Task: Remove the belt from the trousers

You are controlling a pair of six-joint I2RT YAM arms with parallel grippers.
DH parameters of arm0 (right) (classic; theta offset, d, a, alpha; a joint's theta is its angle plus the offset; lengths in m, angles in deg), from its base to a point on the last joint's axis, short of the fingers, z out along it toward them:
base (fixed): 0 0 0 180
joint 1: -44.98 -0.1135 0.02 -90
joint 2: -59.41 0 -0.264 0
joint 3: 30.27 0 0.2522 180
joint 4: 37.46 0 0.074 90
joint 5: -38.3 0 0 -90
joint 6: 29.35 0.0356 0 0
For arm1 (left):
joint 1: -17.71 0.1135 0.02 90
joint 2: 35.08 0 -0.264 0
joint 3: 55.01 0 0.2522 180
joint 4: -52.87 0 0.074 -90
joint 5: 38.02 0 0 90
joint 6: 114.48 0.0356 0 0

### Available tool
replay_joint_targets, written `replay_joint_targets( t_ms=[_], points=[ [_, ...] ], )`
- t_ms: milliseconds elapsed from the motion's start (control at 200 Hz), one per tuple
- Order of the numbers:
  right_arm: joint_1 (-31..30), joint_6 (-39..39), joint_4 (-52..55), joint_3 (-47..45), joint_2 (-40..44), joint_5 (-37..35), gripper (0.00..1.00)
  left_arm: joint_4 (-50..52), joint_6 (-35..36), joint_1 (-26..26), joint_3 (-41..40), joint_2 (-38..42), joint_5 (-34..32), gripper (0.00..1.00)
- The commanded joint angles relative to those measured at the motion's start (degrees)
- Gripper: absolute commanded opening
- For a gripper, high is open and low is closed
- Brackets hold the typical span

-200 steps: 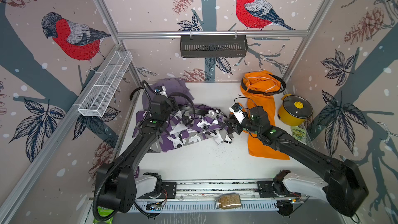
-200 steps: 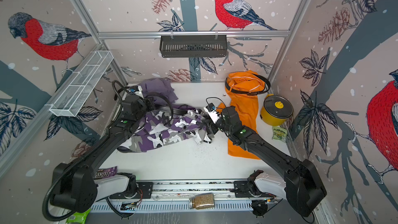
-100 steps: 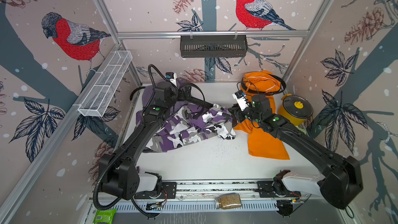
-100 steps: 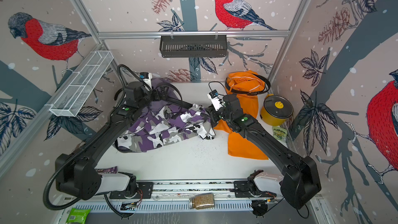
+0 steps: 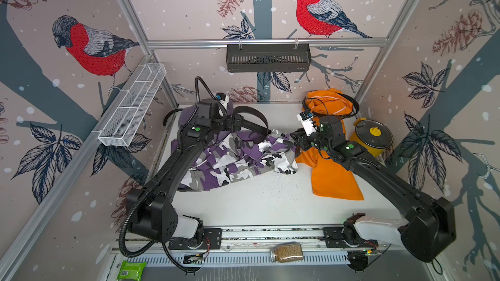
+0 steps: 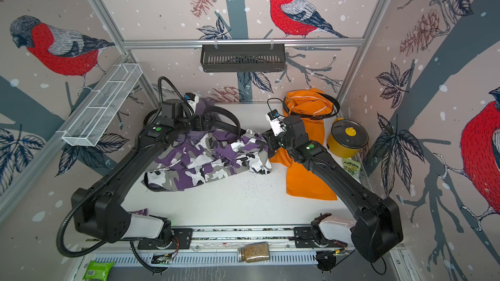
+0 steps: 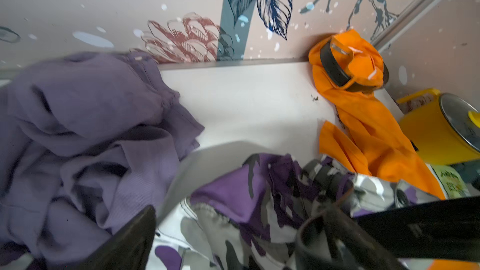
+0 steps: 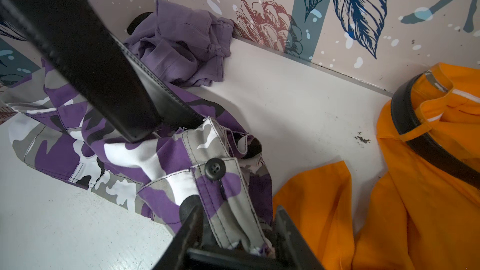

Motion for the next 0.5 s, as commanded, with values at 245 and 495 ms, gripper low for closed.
replay_joint_targets(
  t_ms=[245, 495],
  points=[
    [2.8, 0.8, 0.1, 1.5, -3.4, -1.2, 0.00, 13.5, 10.0, -0.7, -2.6, 0.5, 14.7, 0.96],
    [7.5, 0.7, 0.0, 3.3, -7.1, -3.1, 0.00, 14.3, 6.1, -1.3, -13.0, 2.9, 7.1, 0.96]
  ],
)
